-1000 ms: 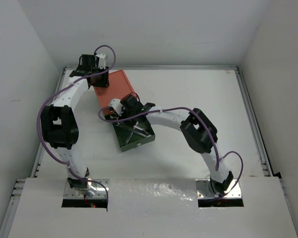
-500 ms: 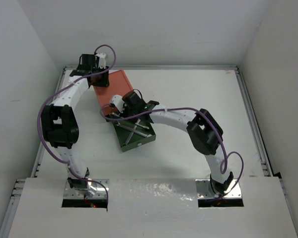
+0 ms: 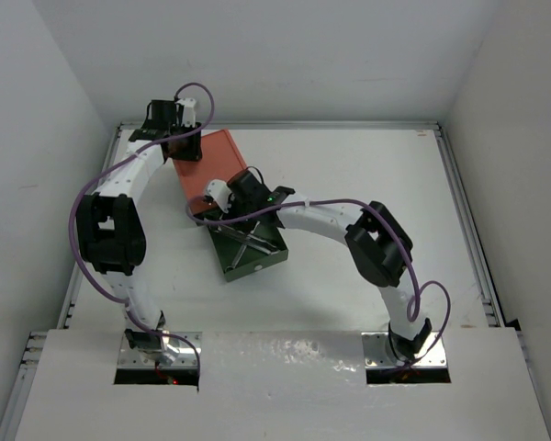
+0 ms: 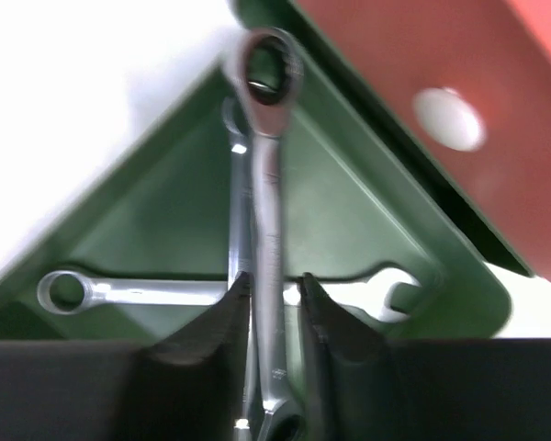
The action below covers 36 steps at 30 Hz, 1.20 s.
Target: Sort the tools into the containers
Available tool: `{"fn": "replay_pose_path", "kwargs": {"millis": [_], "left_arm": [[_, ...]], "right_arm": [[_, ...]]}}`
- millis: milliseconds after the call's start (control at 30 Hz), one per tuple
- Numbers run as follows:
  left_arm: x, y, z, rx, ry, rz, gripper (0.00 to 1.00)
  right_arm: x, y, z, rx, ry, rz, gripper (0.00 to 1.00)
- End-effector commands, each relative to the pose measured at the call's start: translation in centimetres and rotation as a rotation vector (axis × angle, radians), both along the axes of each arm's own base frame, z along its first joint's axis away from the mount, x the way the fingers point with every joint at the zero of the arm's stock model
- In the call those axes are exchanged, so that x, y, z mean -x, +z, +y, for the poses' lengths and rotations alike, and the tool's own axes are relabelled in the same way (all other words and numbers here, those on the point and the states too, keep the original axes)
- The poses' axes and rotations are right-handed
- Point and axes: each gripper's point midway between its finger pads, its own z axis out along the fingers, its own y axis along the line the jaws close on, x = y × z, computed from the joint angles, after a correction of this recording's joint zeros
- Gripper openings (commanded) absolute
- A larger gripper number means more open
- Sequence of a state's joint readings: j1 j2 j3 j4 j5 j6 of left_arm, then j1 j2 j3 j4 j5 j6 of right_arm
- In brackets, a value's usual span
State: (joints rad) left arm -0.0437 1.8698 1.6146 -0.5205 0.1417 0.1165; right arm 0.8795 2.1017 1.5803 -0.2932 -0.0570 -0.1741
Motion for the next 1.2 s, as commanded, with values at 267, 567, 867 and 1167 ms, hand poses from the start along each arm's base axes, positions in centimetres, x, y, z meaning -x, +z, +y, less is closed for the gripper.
{"fn": "replay_pose_path", "kwargs": {"millis": [267, 567, 867, 1167], "left_arm": [[0.1, -0.5, 0.7, 0.0, 0.011, 0.028, 0.36], [0.3, -0.5, 0.8, -0.001, 0.01, 0.027, 0.36], [0.2, -0.5, 0.7, 0.0, 0.009, 0.027, 0.36], [0.1, -0.4, 0.7, 0.001, 0.008, 0.024, 0.36]], "right_arm": [[1.3, -1.2, 2.3, -0.052, 0.072, 0.079, 0.44], [-0.2, -2.8, 1.7, -0.021, 0.002, 0.032, 0.16], [0.0, -0.7, 1.8, -0.068, -0.019, 0.025, 0.21], [1.5, 7.3, 3.4, -0.214, 0.026, 0.022, 0.44]]}}
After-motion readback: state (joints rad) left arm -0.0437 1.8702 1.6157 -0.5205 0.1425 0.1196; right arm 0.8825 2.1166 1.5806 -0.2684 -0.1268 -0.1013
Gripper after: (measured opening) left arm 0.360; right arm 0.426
